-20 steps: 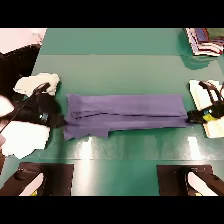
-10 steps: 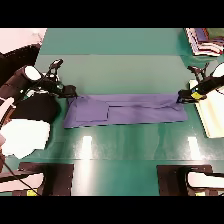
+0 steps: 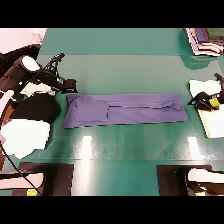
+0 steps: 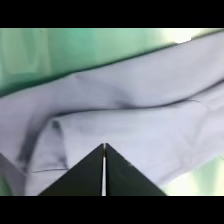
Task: Fold the shirts.
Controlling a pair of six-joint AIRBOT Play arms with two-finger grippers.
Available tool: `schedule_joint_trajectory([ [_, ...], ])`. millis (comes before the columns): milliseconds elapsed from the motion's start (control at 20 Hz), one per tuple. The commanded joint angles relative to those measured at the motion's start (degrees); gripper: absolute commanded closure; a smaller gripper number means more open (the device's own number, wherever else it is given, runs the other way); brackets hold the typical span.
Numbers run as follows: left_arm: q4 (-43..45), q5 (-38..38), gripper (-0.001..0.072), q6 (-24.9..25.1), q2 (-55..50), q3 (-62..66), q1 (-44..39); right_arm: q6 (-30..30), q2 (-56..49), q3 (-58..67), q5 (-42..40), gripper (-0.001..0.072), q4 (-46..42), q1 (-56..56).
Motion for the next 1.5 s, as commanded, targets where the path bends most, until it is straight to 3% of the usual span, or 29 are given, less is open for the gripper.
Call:
schedule_joint_trajectory([
  [0, -5.18, -0.55, 0.0682, 0.50, -0.15, 0.48, 0.04, -5.79, -2.93, -5.84, 0.81, 0.0188, 7.85, -6.01],
  [250, -6.21, 1.38, 0.0683, -0.68, -0.24, 0.33, -3.37, -6.88, -8.87, -6.03, -2.64, 0.0192, 12.83, -0.20],
  [300, -6.23, 2.75, 0.0683, -1.07, -0.24, 0.33, -4.85, -7.06, -9.31, -6.03, -3.76, 0.0220, 13.22, 1.11],
  [400, -6.23, 6.60, 0.0683, -2.67, -0.44, 0.33, -8.44, -8.41, -8.72, -5.92, -6.01, 0.0467, 13.25, 2.93],
  [450, -6.25, 8.61, 0.0683, -3.41, -0.92, 0.35, -10.34, -8.55, -8.04, -5.16, -5.99, 0.0633, 13.27, 3.39],
  [500, -6.29, 10.93, 0.0683, -3.69, -1.75, 0.39, -12.50, -8.57, -7.17, -3.72, -4.85, 0.0695, 13.31, 3.61],
  [650, -8.22, 16.44, 0.0683, -3.76, -5.90, 1.25, -18.78, -8.09, -3.04, 2.56, 1.18, 0.0695, 13.75, 5.03],
  [850, -8.72, 15.89, 0.0683, -3.78, -15.17, 7.96, -25.33, -2.12, 4.63, 11.69, 5.11, 0.0695, 13.81, 12.20],
  [1000, -9.84, 16.20, 0.0683, -3.78, -19.76, 11.52, -28.35, 1.16, 8.13, 17.51, 4.79, 0.0695, 14.32, 19.96],
  [1250, -9.84, 16.68, 0.0683, -5.20, -22.64, 12.22, -30.42, 1.84, 8.63, 22.49, 2.32, 0.0695, 24.39, 29.83],
  [1450, -9.62, 17.22, 0.0683, -5.18, -23.15, 12.13, -30.42, 2.54, 8.61, 24.13, 0.68, 0.0695, 24.35, 35.67],
])
